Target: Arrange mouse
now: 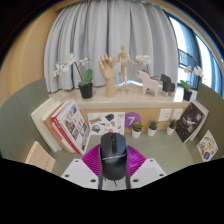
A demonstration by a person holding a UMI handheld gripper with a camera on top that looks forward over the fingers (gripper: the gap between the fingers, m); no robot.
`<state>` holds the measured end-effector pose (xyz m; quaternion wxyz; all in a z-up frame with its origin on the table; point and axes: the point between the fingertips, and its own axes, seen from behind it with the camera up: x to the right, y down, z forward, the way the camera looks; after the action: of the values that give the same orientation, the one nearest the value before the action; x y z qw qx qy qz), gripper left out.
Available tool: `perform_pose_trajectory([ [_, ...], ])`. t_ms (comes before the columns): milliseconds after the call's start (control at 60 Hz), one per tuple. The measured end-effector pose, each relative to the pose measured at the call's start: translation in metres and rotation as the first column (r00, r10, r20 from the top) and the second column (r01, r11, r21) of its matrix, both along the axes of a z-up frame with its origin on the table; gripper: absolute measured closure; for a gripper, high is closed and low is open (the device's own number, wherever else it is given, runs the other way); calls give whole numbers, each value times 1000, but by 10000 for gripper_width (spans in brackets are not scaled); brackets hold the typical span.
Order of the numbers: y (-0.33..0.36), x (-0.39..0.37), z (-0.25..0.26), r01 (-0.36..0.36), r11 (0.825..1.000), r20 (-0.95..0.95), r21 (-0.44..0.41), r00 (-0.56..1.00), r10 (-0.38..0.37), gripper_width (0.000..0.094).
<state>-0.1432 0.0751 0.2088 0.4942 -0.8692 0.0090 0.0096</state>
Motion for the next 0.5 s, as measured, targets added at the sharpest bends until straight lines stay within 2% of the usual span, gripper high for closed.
perform_pose_trajectory([
  [167,26,-24,-96,-24,988,-7,-150,1000,23,628],
  [350,14,-37,-188,-16,951,-30,-309,1000,8,628],
  [483,-6,-38,-222,13,928,-30,-372,999,-26,603],
  [500,-4,-38,-221,17,936,-25,-352,999,-27,603],
])
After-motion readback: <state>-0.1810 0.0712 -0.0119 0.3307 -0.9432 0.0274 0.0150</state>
